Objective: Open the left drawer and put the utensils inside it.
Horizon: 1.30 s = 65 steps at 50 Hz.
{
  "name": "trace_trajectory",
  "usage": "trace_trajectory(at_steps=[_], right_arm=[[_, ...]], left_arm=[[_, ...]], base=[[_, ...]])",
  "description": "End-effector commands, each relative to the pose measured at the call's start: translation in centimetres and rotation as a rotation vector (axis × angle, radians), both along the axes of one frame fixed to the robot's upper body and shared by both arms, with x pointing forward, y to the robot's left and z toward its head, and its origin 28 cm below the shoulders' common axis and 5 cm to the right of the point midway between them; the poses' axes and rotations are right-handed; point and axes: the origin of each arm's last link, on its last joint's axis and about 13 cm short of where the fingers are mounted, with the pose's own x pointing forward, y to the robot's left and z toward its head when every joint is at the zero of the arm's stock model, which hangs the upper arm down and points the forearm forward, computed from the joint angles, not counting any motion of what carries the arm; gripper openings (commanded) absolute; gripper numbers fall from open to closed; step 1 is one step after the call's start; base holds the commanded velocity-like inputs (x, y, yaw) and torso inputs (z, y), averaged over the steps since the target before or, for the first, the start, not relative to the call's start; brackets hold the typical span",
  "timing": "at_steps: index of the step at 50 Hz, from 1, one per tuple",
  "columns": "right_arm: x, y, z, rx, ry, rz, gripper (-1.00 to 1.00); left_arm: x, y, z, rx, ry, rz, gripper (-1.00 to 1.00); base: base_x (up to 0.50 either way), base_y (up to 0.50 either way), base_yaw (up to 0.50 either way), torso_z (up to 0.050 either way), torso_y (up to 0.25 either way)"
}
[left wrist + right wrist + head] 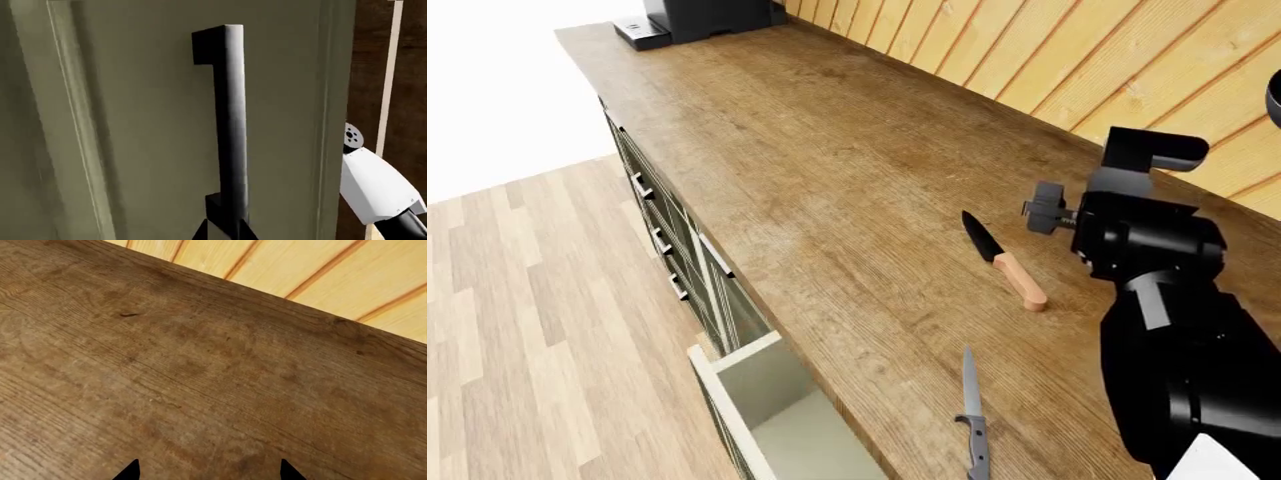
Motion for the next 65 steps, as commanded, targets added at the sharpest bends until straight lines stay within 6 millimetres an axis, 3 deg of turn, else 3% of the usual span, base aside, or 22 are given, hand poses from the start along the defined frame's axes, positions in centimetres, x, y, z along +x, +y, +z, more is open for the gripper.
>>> trace_trajectory(at_steps=[1,15,16,23,24,26,27,29,30,36,37,40,43,47,56,65], right_arm=[[0.0,0.0,-0.2,0.002,0.002,0.005,1.0],[-0.1,0.0,-0.5,0.006,0.004,0.004,1.0],[-0.1,0.0,-0.5,0.005,0.004,0.004,1.0],[-0.1,-0.1,-0.5,0.007,0.003,0.0,1.0],[-0.1,0.0,-0.6,0.008,0.006,0.002,1.0],[-0.1,0.0,-0.6,0.01,0.009,0.006,1.0],[-0.1,0.1,-0.5,0.014,0.009,0.008,1.0],[-0.1,0.2,-0.3,0.02,0.011,0.016,1.0],[-0.1,0.2,-0.3,0.021,0.012,0.018,1.0],[-0.1,0.4,0.2,0.037,0.019,0.071,1.0],[-0.2,0.7,0.6,0.082,0.013,0.172,1.0],[-1.2,0.7,1.5,0.024,0.029,0.136,1.0],[-2.2,0.5,2.8,0.081,0.122,0.194,1.0],[-2.6,0.6,3.7,0.032,0.155,0.267,1.0],[-2.7,0.4,3.1,0.03,0.224,0.323,1.0],[-3.6,1.0,4.2,-0.002,0.23,0.372,1.0]], left_arm=[[-9.0,4.5,0.2,0.104,0.195,-0.07,-1.0],[-10.7,4.6,1.6,0.063,0.157,-0.015,-1.0],[-10.6,5.1,1.9,0.08,0.128,0.06,1.0],[-11.3,8.2,4.5,0.227,-0.056,0.334,1.0],[-12.0,9.0,6.2,0.317,-0.163,0.402,1.0],[-11.9,9.2,6.5,0.381,-0.221,0.45,1.0],[-11.3,9.2,7.3,0.382,-0.251,0.491,1.0],[-12.1,8.3,8.8,0.426,-0.26,0.528,1.0],[-11.2,9.7,9.0,0.565,-0.373,0.597,1.0],[-9.2,11.7,9.4,0.629,-0.42,0.773,1.0],[-9.1,11.7,9.6,0.616,-0.409,0.769,1.0],[-9.2,11.7,9.5,0.617,-0.407,0.766,1.0],[-9.3,11.7,9.6,0.616,-0.404,0.751,1.0],[-9.3,11.7,9.6,0.617,-0.404,0.741,1.0],[-9.4,12.0,9.8,0.612,-0.373,0.742,1.0],[-9.6,12.0,9.8,0.614,-0.369,0.73,1.0]], base=[[0.0,0.0,0.0,0.0,0.0],[0.0,0.0,0.0,0.0,0.0],[0.0,0.0,0.0,0.0,0.0],[0.0,0.0,0.0,0.0,0.0],[0.0,0.0,0.0,0.0,0.0],[0.0,0.0,0.0,0.0,0.0],[0.0,0.0,0.0,0.0,0.0],[0.0,0.0,0.0,0.0,0.0],[0.0,0.0,0.0,0.0,0.0],[0.0,0.0,0.0,0.0,0.0],[0.0,0.0,0.0,0.0,0.0],[0.0,0.0,0.0,0.0,0.0],[0.0,0.0,0.0,0.0,0.0],[0.0,0.0,0.0,0.0,0.0],[0.0,0.0,0.0,0.0,0.0],[0.0,0.0,0.0,0.0,0.0]])
